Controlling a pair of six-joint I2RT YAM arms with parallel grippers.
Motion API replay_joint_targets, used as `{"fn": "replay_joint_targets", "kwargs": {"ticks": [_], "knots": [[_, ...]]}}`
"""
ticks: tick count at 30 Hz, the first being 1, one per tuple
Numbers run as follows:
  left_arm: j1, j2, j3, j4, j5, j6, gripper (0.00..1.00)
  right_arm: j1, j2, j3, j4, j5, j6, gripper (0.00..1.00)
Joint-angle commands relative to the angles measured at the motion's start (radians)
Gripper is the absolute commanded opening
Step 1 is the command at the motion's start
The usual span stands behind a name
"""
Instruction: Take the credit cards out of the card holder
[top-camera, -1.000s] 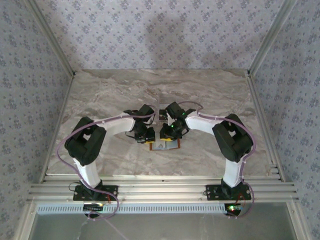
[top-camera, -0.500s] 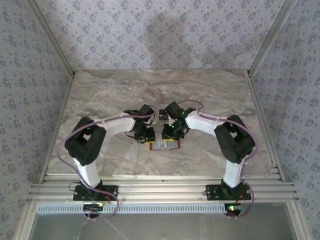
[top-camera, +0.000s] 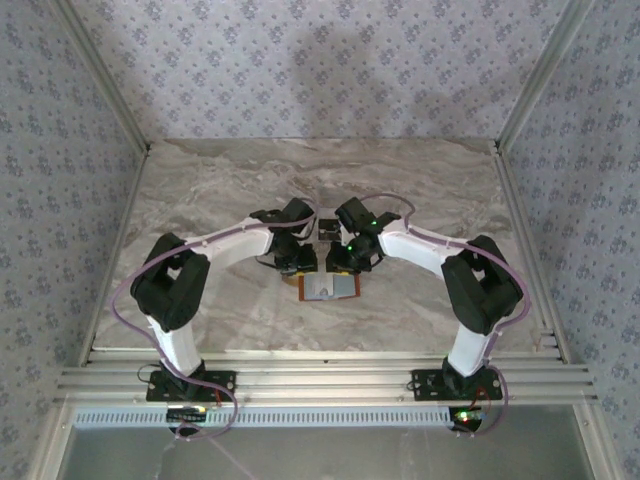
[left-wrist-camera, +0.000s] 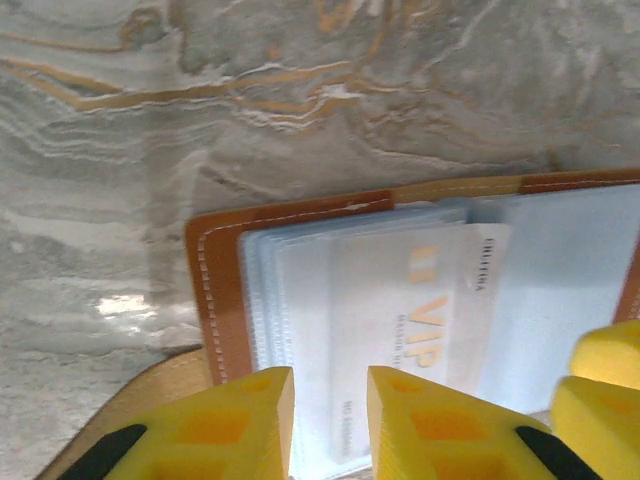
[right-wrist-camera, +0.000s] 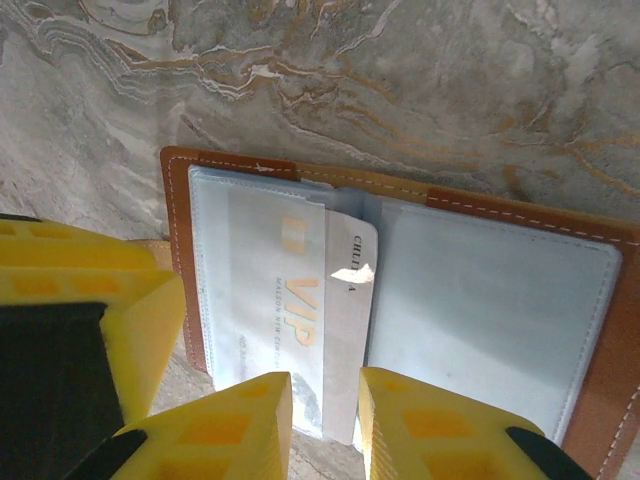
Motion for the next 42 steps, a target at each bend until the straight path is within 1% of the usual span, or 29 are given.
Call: {"fn": "replay_joint_targets", "kwargs": {"ticks": [1, 8, 15, 19, 32, 42], "knots": [[-0.015, 0.044, 0.033, -0.050, -0.022, 0.025, 0.28, -0.004, -0.020, -0.015, -0.009, -0.008, 0.001, 0.26], [-0.034, 0.085, 0.037, -0.110, -0.093, 0.038, 0.26, -0.007, -0.012, -0.029, 0.013, -0.022, 0.002, 0.26], [-0.034, 0.082, -0.001, -0.096, -0.091, 0.036, 0.23, -0.025, 0.004, -0.070, 0.105, -0.101, 0.037, 0.26], [-0.034, 0.080, -0.010, -0.090, -0.086, 0.034, 0.22, -0.030, 0.016, -0.093, 0.162, -0.148, 0.048, 0.26], [-0.034, 0.083, -0.011, -0.086, -0.081, 0.033, 0.22, -0.043, 0.061, -0.136, 0.216, -0.165, 0.056, 0.26], [-0.034, 0.093, -0.010, -0.084, -0.073, 0.033, 0.22, -0.058, 0.067, -0.196, 0.356, -0.241, 0.097, 0.23]]}}
